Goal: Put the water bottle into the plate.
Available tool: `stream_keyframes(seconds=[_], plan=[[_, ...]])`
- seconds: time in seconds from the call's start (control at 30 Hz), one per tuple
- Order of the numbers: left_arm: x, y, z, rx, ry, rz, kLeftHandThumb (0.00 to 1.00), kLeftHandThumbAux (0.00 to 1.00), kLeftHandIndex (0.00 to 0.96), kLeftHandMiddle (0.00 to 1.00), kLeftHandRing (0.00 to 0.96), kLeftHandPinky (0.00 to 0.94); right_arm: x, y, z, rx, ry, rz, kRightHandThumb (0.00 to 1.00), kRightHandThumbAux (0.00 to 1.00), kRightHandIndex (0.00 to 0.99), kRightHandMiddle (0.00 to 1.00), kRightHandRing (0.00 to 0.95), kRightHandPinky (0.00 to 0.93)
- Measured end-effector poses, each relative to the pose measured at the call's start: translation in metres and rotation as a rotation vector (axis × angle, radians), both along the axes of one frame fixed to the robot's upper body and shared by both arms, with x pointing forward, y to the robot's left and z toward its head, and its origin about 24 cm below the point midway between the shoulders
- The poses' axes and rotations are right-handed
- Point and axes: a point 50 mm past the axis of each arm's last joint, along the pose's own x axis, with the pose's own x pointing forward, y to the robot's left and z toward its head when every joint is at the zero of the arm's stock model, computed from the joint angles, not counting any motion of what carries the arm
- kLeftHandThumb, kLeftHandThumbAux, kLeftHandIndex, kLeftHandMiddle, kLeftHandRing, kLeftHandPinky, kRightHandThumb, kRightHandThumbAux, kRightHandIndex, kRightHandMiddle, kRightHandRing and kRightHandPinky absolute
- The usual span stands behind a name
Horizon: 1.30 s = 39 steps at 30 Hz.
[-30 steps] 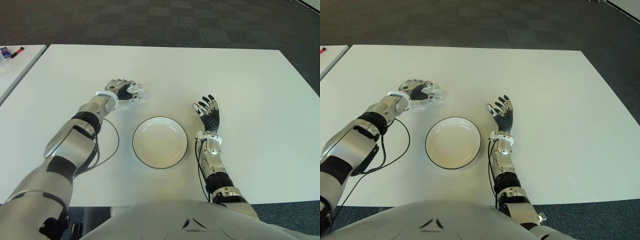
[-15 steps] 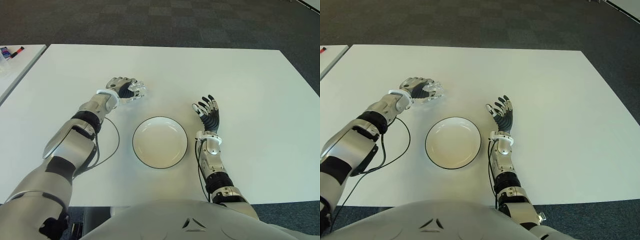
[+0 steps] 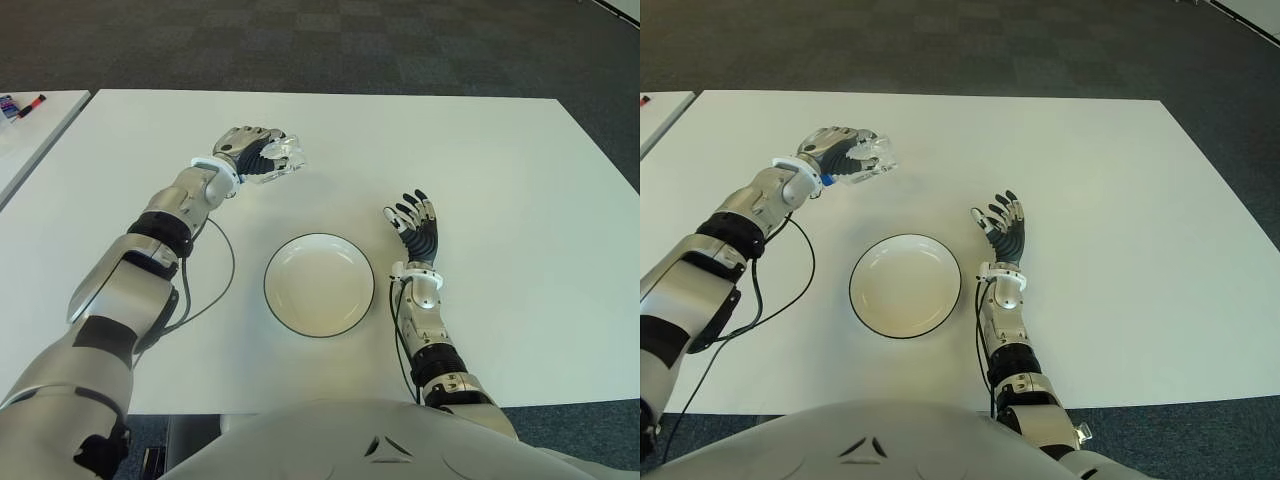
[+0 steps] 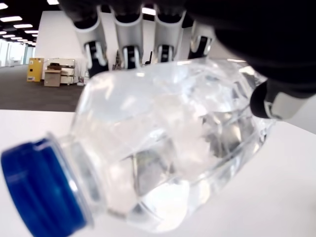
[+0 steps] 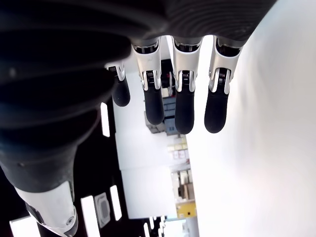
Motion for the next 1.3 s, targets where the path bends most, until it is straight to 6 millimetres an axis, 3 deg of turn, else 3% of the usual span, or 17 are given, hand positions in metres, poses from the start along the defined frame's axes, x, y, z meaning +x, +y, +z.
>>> stream_keyframes(seconds=[0.23, 0.67, 1.07, 1.3], plan=[[-0.001, 0.001, 0.002, -0.029, -0.008, 0.0, 0.851, 0.666, 0.398, 0.511, 0.692, 0.617, 0.0, 0.0, -0.001, -0.001, 0.007, 0.002, 0.621, 0.733, 0.138, 0.235, 0.271, 0.336], [0.0, -0.004, 0.03, -0.123, -0.1, -0.032, 0.854, 0.664, 0.402, 0.544, 0.748, 0.707, 0.001, 0.003, 0.0, -0.001, 0.014, 0.015, 0.625, 0.75, 0.135, 0.23, 0.268, 0.329], [-0.005, -0.01, 0.031, -0.136, -0.107, -0.073, 0.856, 0.663, 0.407, 0.552, 0.78, 0.762, 0.001, 0.003, -0.001, -0.003, 0.024, 0.017, 0.625, 0.761, 0.135, 0.23, 0.266, 0.329], [-0.007, -0.013, 0.036, -0.145, -0.125, -0.095, 0.856, 0.662, 0.411, 0.567, 0.774, 0.715, 0.001, 0.003, -0.001, -0.003, 0.025, 0.016, 0.646, 0.772, 0.137, 0.236, 0.266, 0.324]])
